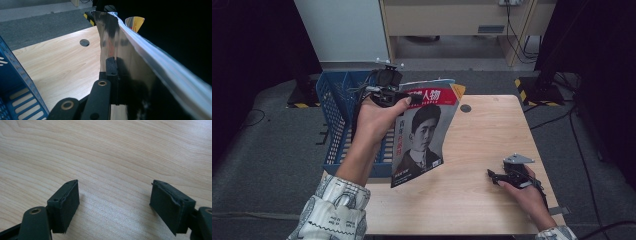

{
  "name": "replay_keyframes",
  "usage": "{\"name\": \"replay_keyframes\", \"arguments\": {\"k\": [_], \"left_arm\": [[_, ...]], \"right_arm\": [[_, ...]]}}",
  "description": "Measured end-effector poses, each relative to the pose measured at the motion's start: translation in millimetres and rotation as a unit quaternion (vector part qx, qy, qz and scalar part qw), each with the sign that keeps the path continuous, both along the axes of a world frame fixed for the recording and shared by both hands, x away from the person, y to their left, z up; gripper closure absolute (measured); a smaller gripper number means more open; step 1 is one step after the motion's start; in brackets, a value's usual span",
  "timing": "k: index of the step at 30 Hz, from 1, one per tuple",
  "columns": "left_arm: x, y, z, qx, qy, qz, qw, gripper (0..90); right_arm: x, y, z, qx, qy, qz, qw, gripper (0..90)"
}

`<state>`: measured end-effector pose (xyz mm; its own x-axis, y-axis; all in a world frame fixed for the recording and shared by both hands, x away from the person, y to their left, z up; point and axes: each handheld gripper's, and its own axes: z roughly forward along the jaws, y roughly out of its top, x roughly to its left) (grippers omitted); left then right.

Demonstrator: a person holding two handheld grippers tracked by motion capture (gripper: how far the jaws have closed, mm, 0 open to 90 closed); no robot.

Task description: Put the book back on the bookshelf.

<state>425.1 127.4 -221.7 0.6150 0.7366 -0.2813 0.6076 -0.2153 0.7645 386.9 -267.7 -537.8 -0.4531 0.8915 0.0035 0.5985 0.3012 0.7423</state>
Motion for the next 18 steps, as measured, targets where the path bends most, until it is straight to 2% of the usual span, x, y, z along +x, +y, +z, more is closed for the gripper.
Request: {"name": "replay_keyframes", "arguments": {"k": [7,18], "left_arm": [[0.9,11.9,1.0,-0.023,0.009,0.002,0.9997,86.4],[-2.6,30.6,3.4,-0.029,0.006,0.017,0.9994,86.4]], "right_arm": [[0.1,0.2,-0.1,0.000,-0.001,-0.001,1.0000,23.4],[0.1,0.3,-0.1,0.000,-0.001,-0.001,1.0000,23.4]]}}
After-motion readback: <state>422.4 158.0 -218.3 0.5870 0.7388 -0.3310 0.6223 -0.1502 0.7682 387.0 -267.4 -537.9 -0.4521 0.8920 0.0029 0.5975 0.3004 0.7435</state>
